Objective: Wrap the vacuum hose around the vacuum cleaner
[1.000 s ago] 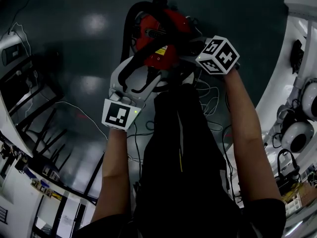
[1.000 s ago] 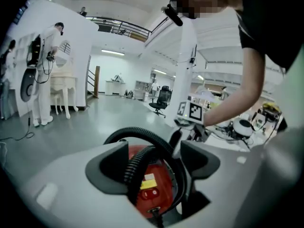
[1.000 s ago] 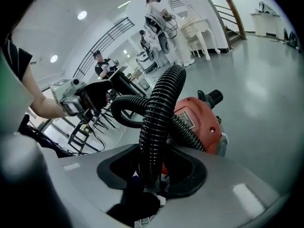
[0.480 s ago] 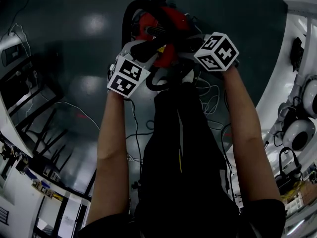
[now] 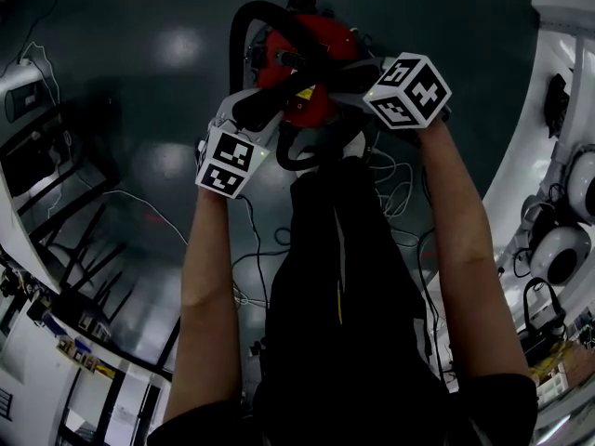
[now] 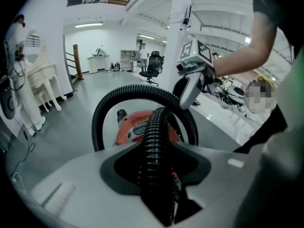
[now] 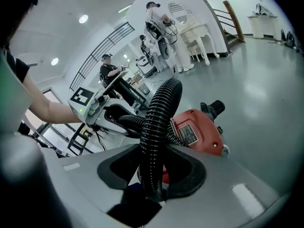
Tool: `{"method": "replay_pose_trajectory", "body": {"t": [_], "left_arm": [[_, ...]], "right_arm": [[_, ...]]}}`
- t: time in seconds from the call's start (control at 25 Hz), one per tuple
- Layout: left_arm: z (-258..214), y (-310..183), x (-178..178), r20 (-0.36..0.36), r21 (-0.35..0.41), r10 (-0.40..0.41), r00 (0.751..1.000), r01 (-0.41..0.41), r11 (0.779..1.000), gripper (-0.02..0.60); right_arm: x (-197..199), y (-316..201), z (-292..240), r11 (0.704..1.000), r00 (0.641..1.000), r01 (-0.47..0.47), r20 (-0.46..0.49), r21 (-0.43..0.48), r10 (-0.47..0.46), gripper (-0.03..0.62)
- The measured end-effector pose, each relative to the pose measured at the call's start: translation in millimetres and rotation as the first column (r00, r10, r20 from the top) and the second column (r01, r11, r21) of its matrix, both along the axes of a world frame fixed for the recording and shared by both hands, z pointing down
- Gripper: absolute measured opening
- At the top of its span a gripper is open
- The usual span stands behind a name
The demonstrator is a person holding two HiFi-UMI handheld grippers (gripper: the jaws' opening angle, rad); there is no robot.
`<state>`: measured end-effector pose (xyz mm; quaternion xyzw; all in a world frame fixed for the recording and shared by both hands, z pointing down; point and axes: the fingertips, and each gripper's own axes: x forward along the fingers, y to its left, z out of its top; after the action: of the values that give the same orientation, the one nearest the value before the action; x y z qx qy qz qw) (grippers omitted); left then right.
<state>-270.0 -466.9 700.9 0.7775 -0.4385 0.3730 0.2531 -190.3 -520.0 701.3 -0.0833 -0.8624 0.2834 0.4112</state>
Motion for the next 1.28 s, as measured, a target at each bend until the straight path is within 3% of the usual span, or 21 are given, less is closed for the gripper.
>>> {"method": "replay_pose_trajectory", "body": {"t": [0.28, 0.64, 0.76, 0.92, 1.08, 1.2, 1.28], "left_arm": [[7, 14, -22, -0.006, -0.016, -0.065, 0.998, 0.065, 0.998, 0.178], [35, -3, -23, -0.037, -0.006, -0.14, 0.989, 0.14, 0.99, 0.184], [46, -6, -30, 0.02, -0.012, -0.127, 0.992, 0.127, 0.992, 0.191], [66, -12, -37, 0.167, -0.034, -0.071, 0.983, 0.078, 0.996, 0.181], [85, -9, -30, 0.179, -0.069, -0.044, 0.983, 0.057, 0.996, 0.149], [87, -8, -24, 0.178, -0.033, -0.089, 0.98, 0.096, 0.995, 0.129], [83, -10, -20, 0.164, 0.009, -0.11, 0.98, 0.11, 0.994, 0.155]], "right_arm": [[-20, -14, -5, 1.0, 0.999, -0.024, -0.031, 0.013, 0.024, 0.161], [-16, -50, 18, 0.973, 0.978, -0.191, -0.11, -0.128, 0.177, 0.16], [-19, -61, 21, 0.959, 0.967, -0.24, -0.12, -0.154, 0.223, 0.161], [-18, -79, 27, 0.93, 0.944, -0.319, -0.144, -0.18, 0.296, 0.161], [-17, -91, 32, 0.944, 0.942, -0.312, -0.167, -0.105, 0.293, 0.158], [-16, -97, 35, 0.954, 0.941, -0.3, -0.172, -0.029, 0.29, 0.158], [-14, -99, 36, 0.957, 0.943, -0.289, -0.168, 0.007, 0.286, 0.16]]}}
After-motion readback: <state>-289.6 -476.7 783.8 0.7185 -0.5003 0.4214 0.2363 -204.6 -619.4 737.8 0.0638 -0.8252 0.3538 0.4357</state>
